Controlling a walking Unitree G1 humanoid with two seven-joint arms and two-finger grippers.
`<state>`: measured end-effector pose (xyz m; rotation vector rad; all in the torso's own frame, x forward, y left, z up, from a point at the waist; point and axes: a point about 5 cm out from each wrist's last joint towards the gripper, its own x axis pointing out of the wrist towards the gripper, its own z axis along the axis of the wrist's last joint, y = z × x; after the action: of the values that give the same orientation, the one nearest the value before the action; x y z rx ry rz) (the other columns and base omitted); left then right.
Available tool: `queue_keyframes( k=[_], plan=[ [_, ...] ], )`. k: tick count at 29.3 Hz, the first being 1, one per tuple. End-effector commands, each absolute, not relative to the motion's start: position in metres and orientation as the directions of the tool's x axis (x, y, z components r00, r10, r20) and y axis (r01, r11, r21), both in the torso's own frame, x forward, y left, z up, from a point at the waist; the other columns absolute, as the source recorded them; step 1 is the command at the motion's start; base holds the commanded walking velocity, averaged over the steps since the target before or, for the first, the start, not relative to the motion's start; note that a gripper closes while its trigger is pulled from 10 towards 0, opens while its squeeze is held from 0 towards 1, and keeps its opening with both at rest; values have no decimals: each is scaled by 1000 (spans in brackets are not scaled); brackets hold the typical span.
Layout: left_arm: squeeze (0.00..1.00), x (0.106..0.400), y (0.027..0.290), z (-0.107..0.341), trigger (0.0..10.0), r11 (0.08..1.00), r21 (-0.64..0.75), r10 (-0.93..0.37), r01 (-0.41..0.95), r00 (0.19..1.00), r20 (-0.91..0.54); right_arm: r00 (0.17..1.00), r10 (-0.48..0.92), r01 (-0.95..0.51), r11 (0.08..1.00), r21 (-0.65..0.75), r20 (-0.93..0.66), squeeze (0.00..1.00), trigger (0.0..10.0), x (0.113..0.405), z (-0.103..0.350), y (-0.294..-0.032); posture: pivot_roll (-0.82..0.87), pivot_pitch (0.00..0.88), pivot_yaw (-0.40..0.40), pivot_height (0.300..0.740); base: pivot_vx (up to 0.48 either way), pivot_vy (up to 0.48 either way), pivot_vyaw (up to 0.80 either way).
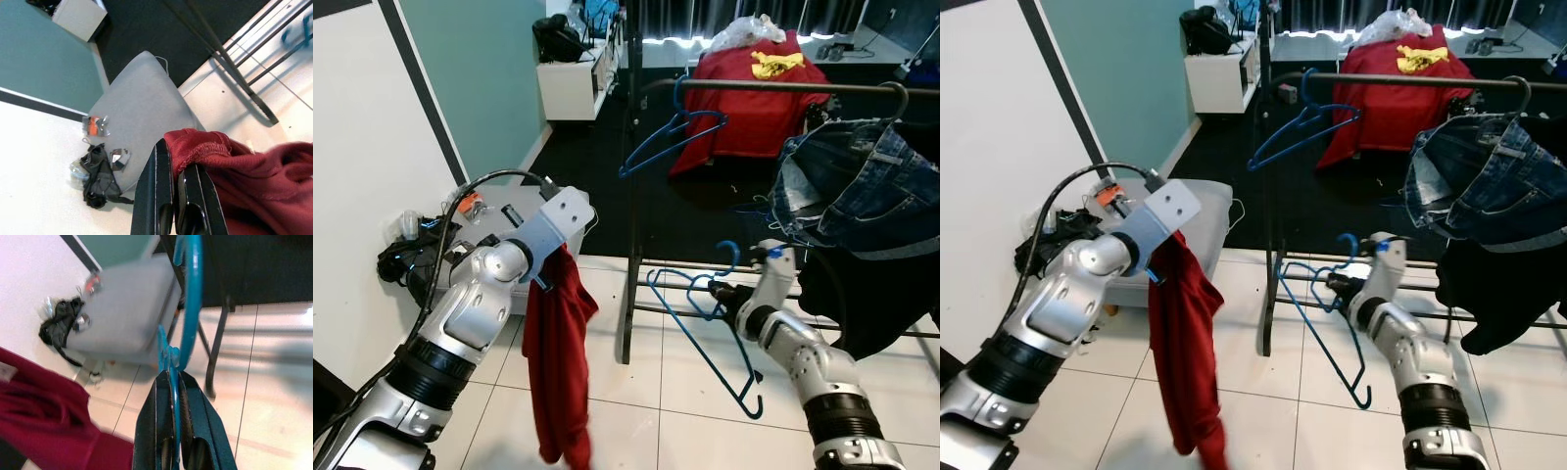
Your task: Hang hanger
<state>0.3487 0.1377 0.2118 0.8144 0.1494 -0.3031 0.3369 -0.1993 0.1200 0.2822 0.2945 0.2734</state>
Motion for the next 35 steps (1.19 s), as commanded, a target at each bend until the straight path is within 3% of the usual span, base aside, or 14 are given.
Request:
queue_keyframes(
  k=[1,4,6,7,9,10,11,13,14,16,22,24,30,35],
  plan=[
    [0,350,142,213,10000,641,704,-172,305,951,-255,913,360,-297,909,292,-191,0,10000,337,131,-193,8,49,64,740,0,0,0],
    [0,353,146,213,10000,649,706,-120,283,955,-272,812,568,-533,816,225,-136,0,10000,325,151,-184,9,50,66,740,0,0,0],
    [0,353,146,213,10000,649,706,-120,283,955,-272,812,568,-533,816,225,-136,0,10000,325,151,-184,9,50,66,740,0,0,0],
    [0,355,149,214,10000,660,704,-89,263,958,-274,748,653,-627,755,192,-124,0,10000,317,160,-181,9,51,64,740,0,0,0],
    [0,355,149,214,10000,660,704,-89,263,958,-274,748,653,-627,755,192,-124,0,10000,317,160,-181,9,51,64,740,0,0,0],
    [0,356,153,215,10000,671,702,-58,240,960,-273,689,718,-698,694,177,-99,0,10000,309,169,-179,8,52,63,740,0,0,0],
    [0,356,153,215,10000,671,702,-58,240,960,-273,689,718,-698,694,177,-99,0,10000,309,169,-179,8,52,63,740,0,0,0],
    [0,359,162,214,10000,689,701,25,182,961,-274,536,842,-824,536,180,-55,0,10000,290,188,-177,4,51,63,740,0,0,0],
    [0,359,162,214,10000,689,701,25,182,961,-274,536,842,-824,536,180,-55,0,10000,290,188,-177,4,51,63,740,0,0,0],
    [0,361,165,213,10000,696,701,65,155,959,-276,444,893,-874,449,187,-67,0,10000,278,194,-178,4,51,63,740,0,0,0],
    [0,361,165,213,10000,700,699,74,148,958,-277,430,900,-879,436,190,-78,0,10000,275,193,-180,4,51,63,740,0,0,0],
    [0,363,164,215,10000,703,699,94,134,956,-278,374,924,-895,383,227,-86,0,10000,267,190,-181,-4,42,63,740,0,0,0],
    [0,364,162,217,10000,706,696,95,129,957,-274,372,922,-894,387,227,-108,0,10000,266,184,-180,-7,37,63,740,0,0,0],
    [0,361,147,224,10000,725,670,32,158,964,-263,569,800,-802,591,88,-191,0,10000,297,161,-175,-2,29,56,740,0,0,0]
  ],
)
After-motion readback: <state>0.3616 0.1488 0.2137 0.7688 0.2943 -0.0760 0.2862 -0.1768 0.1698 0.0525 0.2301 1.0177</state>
